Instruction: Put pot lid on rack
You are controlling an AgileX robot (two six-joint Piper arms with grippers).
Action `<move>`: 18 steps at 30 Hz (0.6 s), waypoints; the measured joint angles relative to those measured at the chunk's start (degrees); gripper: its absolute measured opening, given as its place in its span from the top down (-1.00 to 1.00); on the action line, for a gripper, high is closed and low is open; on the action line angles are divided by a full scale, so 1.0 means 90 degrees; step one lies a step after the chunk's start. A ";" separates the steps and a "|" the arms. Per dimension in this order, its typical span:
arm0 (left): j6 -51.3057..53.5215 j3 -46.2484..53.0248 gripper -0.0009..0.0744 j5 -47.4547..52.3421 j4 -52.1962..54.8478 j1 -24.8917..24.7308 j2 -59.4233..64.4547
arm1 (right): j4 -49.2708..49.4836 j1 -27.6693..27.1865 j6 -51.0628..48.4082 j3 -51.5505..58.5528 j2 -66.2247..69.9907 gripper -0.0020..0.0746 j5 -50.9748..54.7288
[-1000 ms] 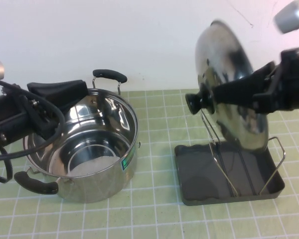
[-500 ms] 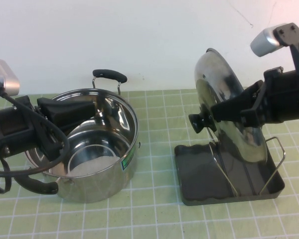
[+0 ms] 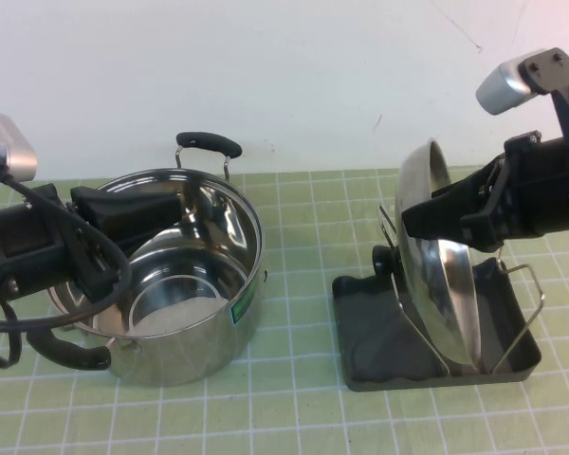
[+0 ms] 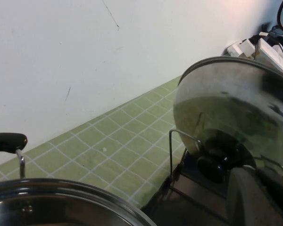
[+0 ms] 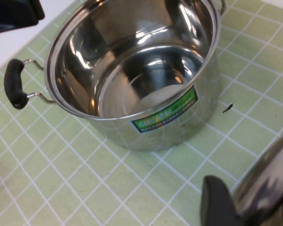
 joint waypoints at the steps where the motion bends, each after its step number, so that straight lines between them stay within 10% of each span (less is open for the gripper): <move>1: 0.0000 0.0000 0.97 0.0000 0.0000 0.0000 0.0000 | 0.0000 0.0000 0.0000 0.0000 0.0000 0.15 0.0000; 8: 0.0000 0.0000 0.97 -0.0043 0.0022 0.0101 -0.0042 | -0.0011 -0.0080 0.0109 0.0000 -0.0282 0.11 -0.0052; 18: -0.0861 0.0000 0.98 0.0624 0.0279 0.1402 -0.1538 | -0.1480 -0.0126 0.0329 0.0121 -0.2899 0.60 -0.0282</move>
